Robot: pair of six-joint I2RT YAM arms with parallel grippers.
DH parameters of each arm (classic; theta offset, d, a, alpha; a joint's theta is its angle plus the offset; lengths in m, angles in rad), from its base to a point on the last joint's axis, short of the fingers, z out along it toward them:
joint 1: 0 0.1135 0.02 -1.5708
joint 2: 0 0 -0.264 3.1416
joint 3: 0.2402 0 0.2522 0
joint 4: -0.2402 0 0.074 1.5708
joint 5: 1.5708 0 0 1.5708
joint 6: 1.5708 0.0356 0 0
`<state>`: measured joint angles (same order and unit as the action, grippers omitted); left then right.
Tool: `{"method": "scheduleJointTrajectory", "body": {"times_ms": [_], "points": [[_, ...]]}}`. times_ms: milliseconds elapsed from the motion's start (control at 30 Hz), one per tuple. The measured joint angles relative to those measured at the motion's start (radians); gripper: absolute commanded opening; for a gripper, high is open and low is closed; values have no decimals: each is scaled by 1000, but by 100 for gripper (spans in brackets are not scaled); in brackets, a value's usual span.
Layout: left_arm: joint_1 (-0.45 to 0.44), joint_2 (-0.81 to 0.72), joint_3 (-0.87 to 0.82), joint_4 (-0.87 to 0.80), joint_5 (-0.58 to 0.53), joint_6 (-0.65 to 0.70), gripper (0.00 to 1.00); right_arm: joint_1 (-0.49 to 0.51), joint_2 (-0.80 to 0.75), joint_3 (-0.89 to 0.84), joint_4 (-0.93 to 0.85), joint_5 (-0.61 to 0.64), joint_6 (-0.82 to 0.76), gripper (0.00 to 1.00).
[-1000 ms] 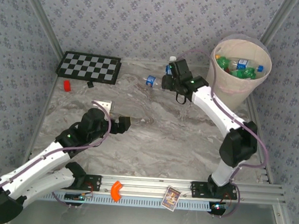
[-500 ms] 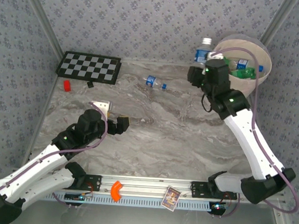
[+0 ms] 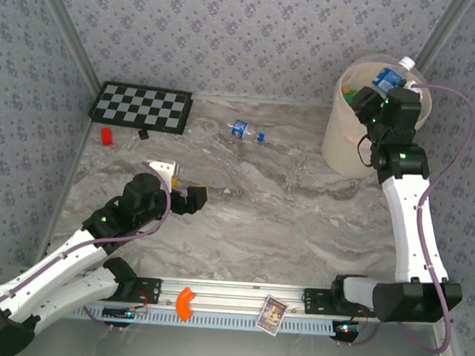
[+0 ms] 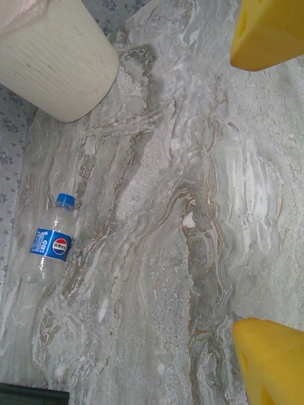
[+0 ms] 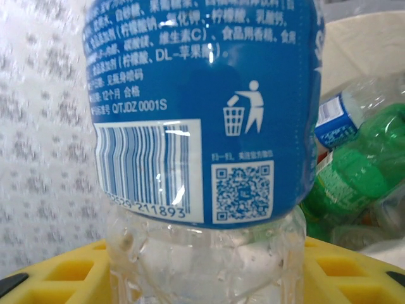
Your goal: Put the plastic bottles in the bin
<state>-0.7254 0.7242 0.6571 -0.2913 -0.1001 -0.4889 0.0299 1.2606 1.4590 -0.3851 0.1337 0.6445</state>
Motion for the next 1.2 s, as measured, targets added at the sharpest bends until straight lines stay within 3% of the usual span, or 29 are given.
{"method": "scheduleJointTrajectory", "body": {"times_ms": [567, 1033, 1133, 1167, 1200], "points": [[0, -34, 0, -4, 3, -2, 100, -152, 272, 33, 237, -38, 362, 54], [0, -44, 0, -10, -3, -2, 100, -159, 451, 206, 269, -67, 597, 55], [0, -62, 0, -26, -12, -2, 100, -159, 485, 245, 246, -69, 614, 58], [0, -67, 0, -29, -16, -1, 100, -159, 493, 254, 240, -71, 619, 62], [0, -71, 0, -31, -20, -1, 100, -158, 497, 261, 234, -72, 626, 73]]}}
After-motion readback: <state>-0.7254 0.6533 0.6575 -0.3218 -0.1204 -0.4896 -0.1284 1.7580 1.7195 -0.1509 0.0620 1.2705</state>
